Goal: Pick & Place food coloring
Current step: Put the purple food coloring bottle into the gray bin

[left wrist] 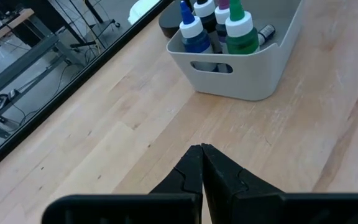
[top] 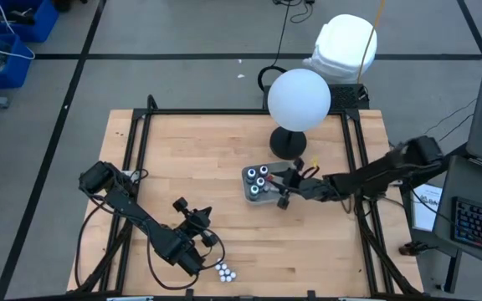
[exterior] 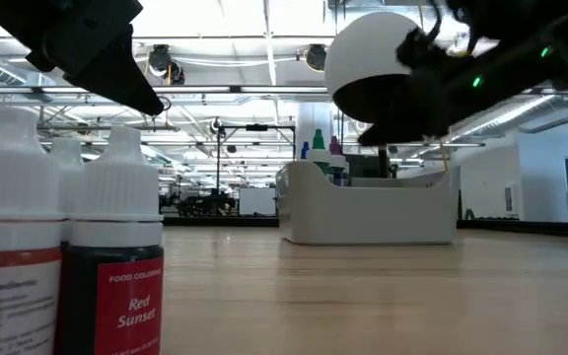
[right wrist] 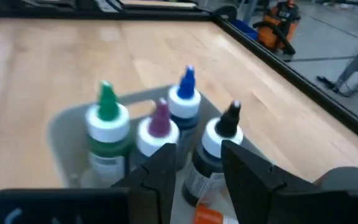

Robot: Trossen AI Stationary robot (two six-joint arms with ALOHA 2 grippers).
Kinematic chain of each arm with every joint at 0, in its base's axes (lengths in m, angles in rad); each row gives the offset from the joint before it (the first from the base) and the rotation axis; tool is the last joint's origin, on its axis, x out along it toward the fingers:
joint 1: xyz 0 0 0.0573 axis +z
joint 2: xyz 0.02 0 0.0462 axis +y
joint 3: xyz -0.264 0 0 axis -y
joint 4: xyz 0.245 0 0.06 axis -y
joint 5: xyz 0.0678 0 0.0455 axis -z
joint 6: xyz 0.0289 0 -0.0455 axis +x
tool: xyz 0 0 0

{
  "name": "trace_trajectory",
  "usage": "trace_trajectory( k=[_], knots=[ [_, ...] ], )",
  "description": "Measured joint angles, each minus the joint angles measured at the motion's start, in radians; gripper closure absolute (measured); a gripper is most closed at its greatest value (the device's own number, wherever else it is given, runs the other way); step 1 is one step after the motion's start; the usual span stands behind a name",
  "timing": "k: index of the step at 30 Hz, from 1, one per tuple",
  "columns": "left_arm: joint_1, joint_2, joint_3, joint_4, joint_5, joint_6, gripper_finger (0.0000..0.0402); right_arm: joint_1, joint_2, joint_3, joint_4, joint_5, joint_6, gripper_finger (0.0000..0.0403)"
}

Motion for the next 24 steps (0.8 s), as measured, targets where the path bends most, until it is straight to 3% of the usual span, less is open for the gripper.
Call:
trace_trajectory(
  k=[4,8,11,19,24],
  knots=[
    [0.0,0.0,0.0,0.002,0.001,0.0,0.0392,0.107,-0.174,0.037,-0.218,0.0,0.029,0.0309],
    [-0.001,0.0,0.0,0.012,0.024,0.004,0.0392,0.265,-0.283,0.039,-0.271,0.0,0.027,0.0354],
    [-0.004,0.0,0.0,0.051,0.108,0.064,0.0392,0.383,-0.3,0.035,-0.269,0.001,0.019,0.0394],
    [-0.059,0.0,0.0,0.315,0.391,0.236,0.0392,0.545,-0.289,-0.027,-0.27,0.084,0.056,0.04],
    [-0.102,0.009,0.001,0.535,0.387,0.293,0.0388,0.554,-0.289,-0.059,-0.228,0.104,0.028,0.0393]
  ],
)
